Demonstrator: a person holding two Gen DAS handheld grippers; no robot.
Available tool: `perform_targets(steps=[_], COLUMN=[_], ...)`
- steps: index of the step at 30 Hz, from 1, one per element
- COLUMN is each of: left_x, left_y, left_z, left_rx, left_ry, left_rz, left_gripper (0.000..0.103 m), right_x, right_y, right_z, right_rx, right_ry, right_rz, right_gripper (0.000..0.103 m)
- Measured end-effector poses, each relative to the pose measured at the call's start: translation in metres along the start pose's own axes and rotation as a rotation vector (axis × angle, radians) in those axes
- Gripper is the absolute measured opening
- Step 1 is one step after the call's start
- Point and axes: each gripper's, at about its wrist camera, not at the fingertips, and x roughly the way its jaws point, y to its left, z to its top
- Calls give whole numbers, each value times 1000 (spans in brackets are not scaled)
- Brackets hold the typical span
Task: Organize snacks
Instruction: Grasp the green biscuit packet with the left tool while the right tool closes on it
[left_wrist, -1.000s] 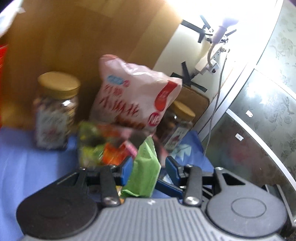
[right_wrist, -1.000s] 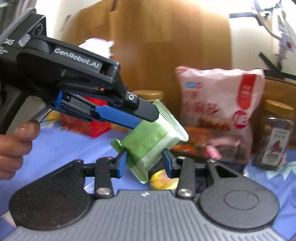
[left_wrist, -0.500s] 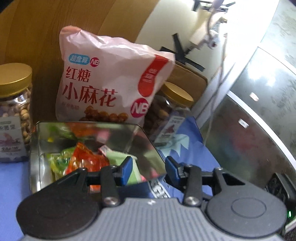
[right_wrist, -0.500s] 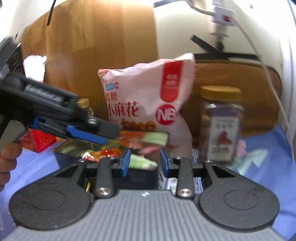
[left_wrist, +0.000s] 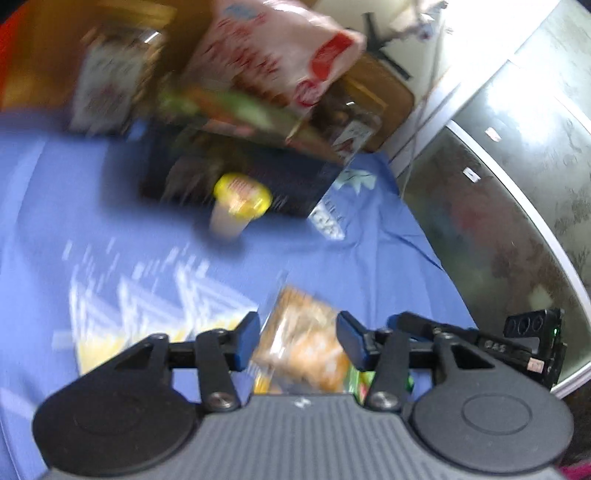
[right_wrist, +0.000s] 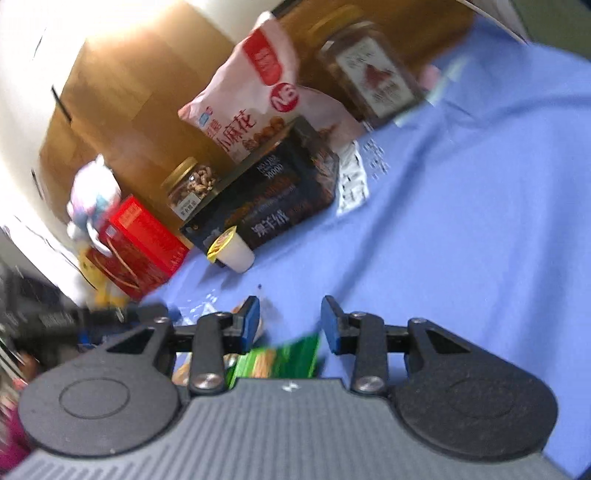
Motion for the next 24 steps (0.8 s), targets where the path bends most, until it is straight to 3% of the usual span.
perform_targets(steps=[4, 9, 14, 17, 24], left_x=[-5, -8, 5, 13, 33], left_y=[12, -18, -41, -43, -58], left_z=[-13, -16, -28, -37, -34], left_rx=[-77, -6, 16, 11, 18], left_ry=[7, -8, 39, 71, 117], left_rz=[-8, -91, -162, -156, -169], left_gripper=[50, 50, 50, 50, 51], right_x=[-13, -14, -8, -6, -36], right_y=[-3, 12, 46, 42, 5], right_z=[-12, -34, -48, -48, -38], right_rx=[61, 1, -215, -204, -74], right_ry=[31, 80, 73, 59, -14], right_rz=[16, 47, -30, -29, -31], right_gripper=[40, 41, 41, 33, 29])
